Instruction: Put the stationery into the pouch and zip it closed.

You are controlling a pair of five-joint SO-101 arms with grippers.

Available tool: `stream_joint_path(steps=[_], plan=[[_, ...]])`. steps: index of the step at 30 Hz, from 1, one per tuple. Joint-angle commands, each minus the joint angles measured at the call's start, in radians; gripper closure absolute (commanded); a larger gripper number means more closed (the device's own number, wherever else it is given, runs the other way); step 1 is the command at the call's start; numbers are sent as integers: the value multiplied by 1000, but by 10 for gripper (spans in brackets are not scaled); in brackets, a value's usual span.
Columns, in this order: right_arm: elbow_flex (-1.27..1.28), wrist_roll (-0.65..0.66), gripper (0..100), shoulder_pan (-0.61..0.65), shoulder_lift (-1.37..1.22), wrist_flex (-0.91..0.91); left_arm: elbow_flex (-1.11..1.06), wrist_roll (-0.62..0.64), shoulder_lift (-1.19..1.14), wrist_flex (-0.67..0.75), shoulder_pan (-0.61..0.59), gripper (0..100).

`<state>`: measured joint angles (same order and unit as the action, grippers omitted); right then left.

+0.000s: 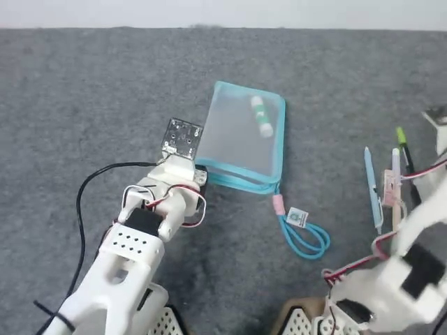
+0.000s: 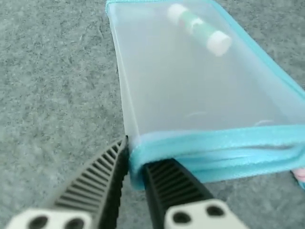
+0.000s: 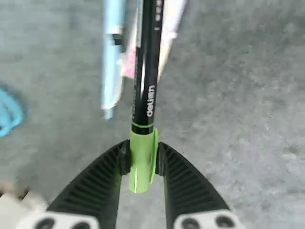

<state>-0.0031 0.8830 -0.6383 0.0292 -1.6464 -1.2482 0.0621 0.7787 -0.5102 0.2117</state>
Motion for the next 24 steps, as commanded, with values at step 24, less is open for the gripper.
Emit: stream_joint_path(steps=[24], plan=[[522, -420, 992, 1064, 585, -88, 19, -8, -9, 77, 44, 988]])
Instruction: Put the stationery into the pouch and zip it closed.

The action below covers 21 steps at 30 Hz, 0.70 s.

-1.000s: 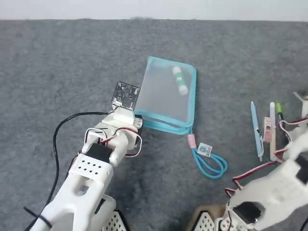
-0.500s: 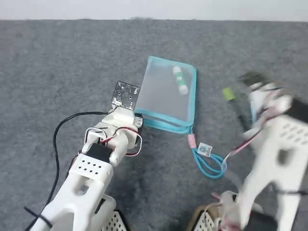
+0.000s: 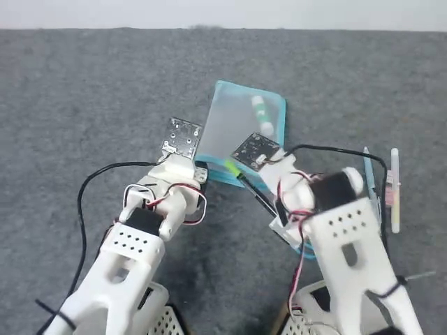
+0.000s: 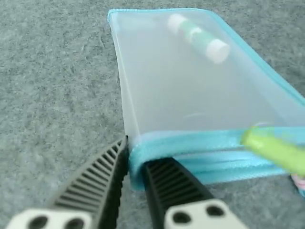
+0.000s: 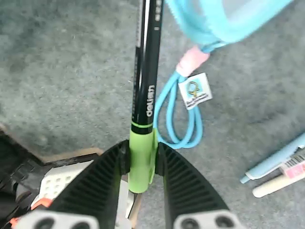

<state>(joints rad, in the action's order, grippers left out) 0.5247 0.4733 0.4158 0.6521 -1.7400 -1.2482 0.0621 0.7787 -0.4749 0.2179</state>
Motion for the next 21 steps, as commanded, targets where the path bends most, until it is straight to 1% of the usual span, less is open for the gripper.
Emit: stream_joint_path(steps=[1, 4, 7, 10, 13, 17, 21], plan=[[-5, -6, 992, 12, -45, 5, 19, -8, -9, 41, 54, 988], [-6, -5, 992, 13, -73, 5, 19, -8, -9, 41, 86, 988], [-5, -17, 992, 1, -77, 28, 19, -8, -9, 41, 89, 988], [-12, -94, 992, -30, -102, 59, 19, -8, -9, 41, 89, 988], [-44, -107, 992, -76, -193, 76, 16, -8, -6, 41, 91, 988], [-219, -175, 992, -140, -371, 74, 15, -8, -3, 41, 92, 988], [-466, -298, 991, -147, -552, 41, 15, -8, -9, 40, 92, 988]])
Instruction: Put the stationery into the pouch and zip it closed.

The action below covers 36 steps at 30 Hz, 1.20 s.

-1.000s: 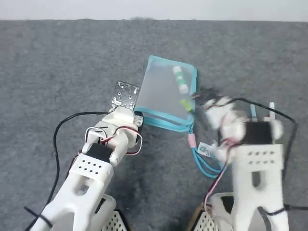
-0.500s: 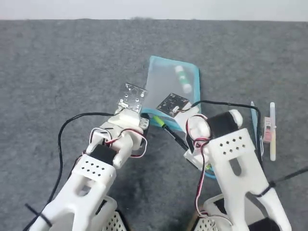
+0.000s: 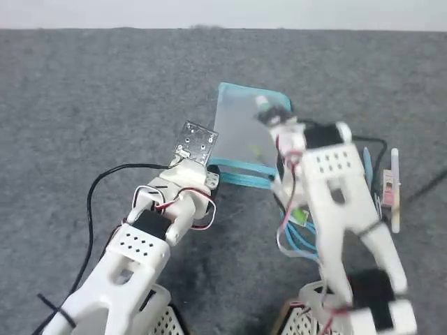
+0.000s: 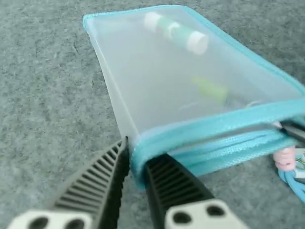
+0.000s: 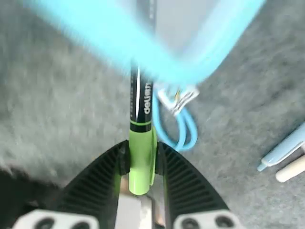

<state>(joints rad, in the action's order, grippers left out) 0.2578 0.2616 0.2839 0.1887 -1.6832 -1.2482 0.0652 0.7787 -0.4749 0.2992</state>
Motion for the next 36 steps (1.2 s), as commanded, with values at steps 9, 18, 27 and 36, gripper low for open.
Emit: stream_joint_path(steps=[9, 18, 27, 36], plan=[[-494, -183, 853, -12, -303, -104, 13, -11, -9, 40, 11, 988], [-517, -181, 749, 67, -302, -105, 12, -14, -9, 37, 11, 988], [-514, -60, 753, -96, -151, -107, -2, -17, -9, 40, 9, 988], [-454, 341, 775, -510, -21, -96, -27, -18, -6, 41, 0, 988]])
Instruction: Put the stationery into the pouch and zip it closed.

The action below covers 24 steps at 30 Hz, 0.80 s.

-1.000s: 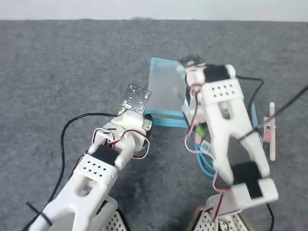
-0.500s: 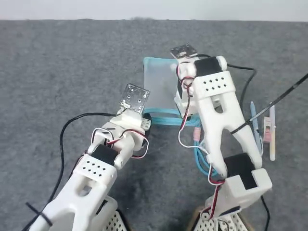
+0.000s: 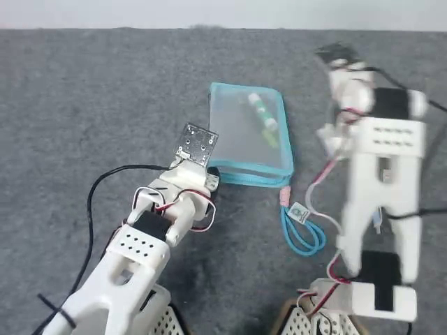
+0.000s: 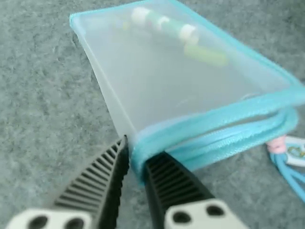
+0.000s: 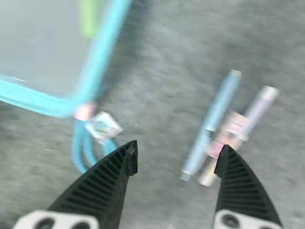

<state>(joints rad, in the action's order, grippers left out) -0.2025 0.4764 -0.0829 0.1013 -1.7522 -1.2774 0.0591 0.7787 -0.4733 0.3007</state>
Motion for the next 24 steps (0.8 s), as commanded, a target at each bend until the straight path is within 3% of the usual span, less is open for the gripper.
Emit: stream_joint_path(steps=[1, 4, 9, 18, 24], plan=[[14, 167, 795, -193, 59, -27, -1, -12, -5, 40, -2, 988], [49, 269, 831, -326, 22, -7, -1, -12, -3, 40, -2, 988], [172, 339, 809, -498, -54, 163, -1, -12, -6, 41, -2, 988], [365, 397, 808, -651, -162, 412, -1, -12, -6, 41, -2, 988], [404, 437, 809, -688, -206, 446, -2, -12, -3, 41, -2, 988]])
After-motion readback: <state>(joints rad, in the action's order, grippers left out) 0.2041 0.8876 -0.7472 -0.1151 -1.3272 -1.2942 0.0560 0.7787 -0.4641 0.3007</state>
